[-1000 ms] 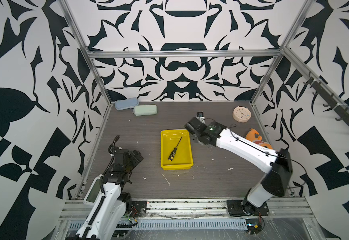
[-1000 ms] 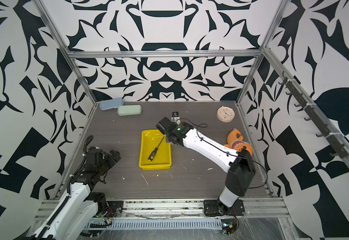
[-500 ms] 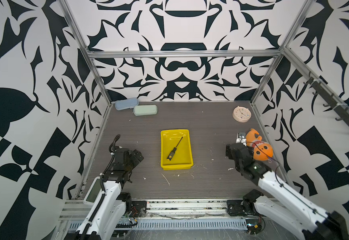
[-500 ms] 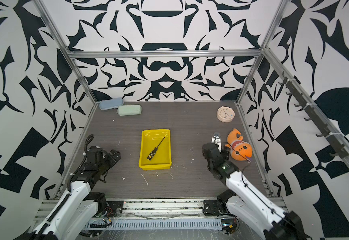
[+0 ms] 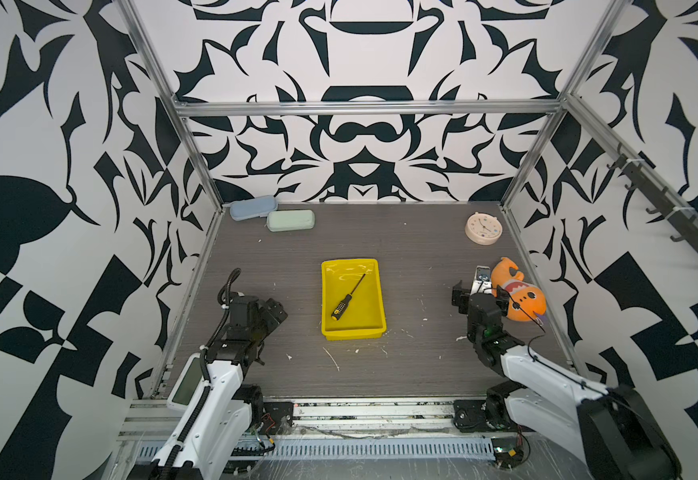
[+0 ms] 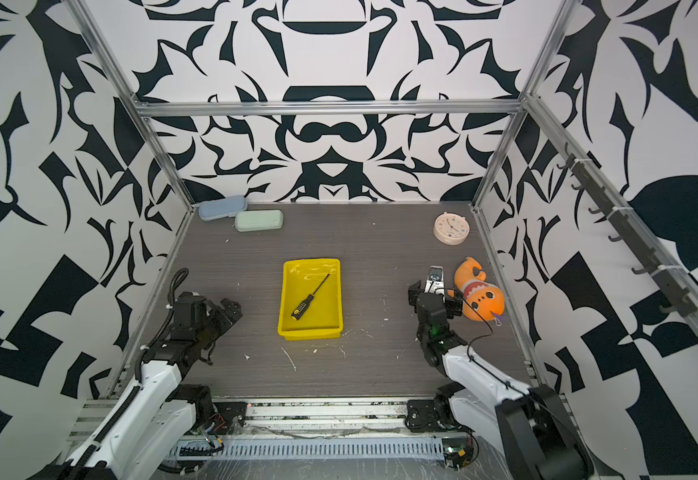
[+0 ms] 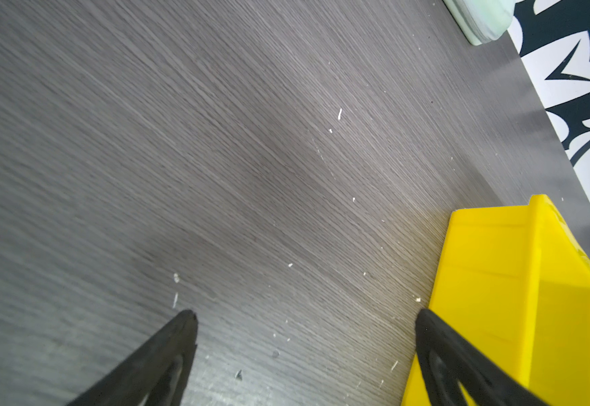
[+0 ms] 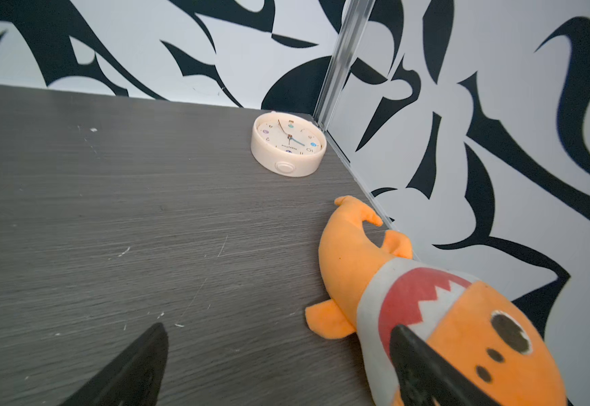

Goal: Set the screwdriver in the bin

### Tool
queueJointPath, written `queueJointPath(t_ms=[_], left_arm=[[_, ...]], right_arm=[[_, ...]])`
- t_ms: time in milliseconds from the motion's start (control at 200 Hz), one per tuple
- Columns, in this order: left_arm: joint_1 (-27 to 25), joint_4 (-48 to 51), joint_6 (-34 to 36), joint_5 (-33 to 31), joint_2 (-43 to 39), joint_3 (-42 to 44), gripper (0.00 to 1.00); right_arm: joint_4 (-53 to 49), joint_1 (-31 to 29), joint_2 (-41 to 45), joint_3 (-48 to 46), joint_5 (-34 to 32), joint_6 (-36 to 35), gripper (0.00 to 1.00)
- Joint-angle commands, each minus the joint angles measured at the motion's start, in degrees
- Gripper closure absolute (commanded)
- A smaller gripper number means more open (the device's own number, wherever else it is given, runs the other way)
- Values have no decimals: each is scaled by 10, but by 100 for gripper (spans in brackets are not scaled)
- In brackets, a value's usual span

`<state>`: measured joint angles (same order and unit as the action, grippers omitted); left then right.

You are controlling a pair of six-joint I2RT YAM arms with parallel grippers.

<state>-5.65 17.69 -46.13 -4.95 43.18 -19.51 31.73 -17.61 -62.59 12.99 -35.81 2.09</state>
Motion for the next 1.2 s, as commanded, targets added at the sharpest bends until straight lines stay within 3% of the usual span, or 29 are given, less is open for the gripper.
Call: queueJointPath(t_ms=[0,110,270,395,470,570,655,760,845,995,1130,1195], left_arm=[[-1,-19,-30,-6,7,2,1],[-1,-44,-44,3,21,13,1],[-1,-61,-37,5,52,5,1],[-1,-138,-8,-18,84,3,1],[-1,-141,39,-50,105,-40,1],[-1,-108,109,-108,135,-125,1],[-1,-85,184,-175,160,-186,1],[-1,-162,273,-249,189,-184,1],[-1,-283,380,-228,209,-139,1],[1,-515,432,-202,267,-37,1],[6,-614,436,-173,359,-14,1],[8,-555,450,-107,359,-40,1]], right_arm=[[114,8,-76,30,-2,-18,0],[189,34,-154,35,18,-14,0],[127,61,-178,78,76,-9,0],[391,91,-298,10,107,-27,0],[287,90,-256,25,112,1,3],[246,91,-278,66,105,-15,0],[261,91,-265,46,131,-11,0],[228,92,-267,65,182,-30,0],[239,93,-270,63,179,-32,0],[235,93,-269,63,179,-32,0],[234,92,-269,63,179,-32,0],[234,93,-269,63,179,-32,0]])
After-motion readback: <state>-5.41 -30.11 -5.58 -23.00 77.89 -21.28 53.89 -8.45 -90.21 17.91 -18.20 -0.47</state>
